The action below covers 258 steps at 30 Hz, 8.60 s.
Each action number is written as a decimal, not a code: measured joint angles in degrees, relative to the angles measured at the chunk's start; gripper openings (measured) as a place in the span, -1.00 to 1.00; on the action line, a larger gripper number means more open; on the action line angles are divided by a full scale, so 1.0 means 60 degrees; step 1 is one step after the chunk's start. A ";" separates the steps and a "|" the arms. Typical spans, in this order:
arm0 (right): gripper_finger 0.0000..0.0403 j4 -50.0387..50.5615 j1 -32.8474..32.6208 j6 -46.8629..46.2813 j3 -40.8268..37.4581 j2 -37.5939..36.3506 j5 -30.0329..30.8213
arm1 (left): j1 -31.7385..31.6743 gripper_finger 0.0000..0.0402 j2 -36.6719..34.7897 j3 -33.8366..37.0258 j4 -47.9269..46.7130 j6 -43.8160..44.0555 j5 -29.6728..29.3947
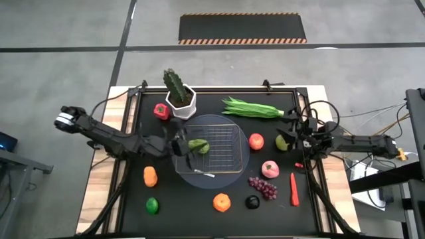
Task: Build produce basket
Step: Put the apple into the wire basket, then put the potato into the wire basket
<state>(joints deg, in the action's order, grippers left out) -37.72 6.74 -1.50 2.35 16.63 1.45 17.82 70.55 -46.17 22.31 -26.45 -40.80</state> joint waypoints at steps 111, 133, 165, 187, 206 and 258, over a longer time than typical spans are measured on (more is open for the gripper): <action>0.87 1.1900 -0.0306 -0.2499 0.6791 0.9085 0.0517 | -0.0141 0.14 -0.1906 0.2447 0.3451 -0.4132 -0.1520; 0.54 1.3720 -0.0131 -0.2769 0.8122 0.9160 0.1068 | -0.0141 0.14 -0.1904 0.2446 0.3442 -0.4132 -0.1521; 0.54 1.5272 -0.1357 -0.1245 1.5366 1.2466 -0.0374 | -0.0137 0.14 -0.1902 0.2445 0.3445 -0.4124 -0.1523; 0.54 1.4074 -0.1902 -0.4201 1.5344 1.4342 0.1088 | -0.0133 0.14 -0.1902 0.2447 0.3444 -0.3942 -0.1523; 0.54 1.4452 -0.1894 -0.4758 1.5319 1.5253 0.2144 | -0.0137 0.14 -0.1902 0.2447 0.3431 -0.3953 -0.1526; 0.68 1.5338 -0.1654 -0.4039 1.6055 1.5265 0.2419 | -0.0133 0.14 -0.1888 0.2447 0.3383 -0.3899 -0.1530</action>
<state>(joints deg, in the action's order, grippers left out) 54.31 -3.18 -25.73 98.68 108.22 15.97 17.02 59.22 -31.48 42.61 -49.84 -49.98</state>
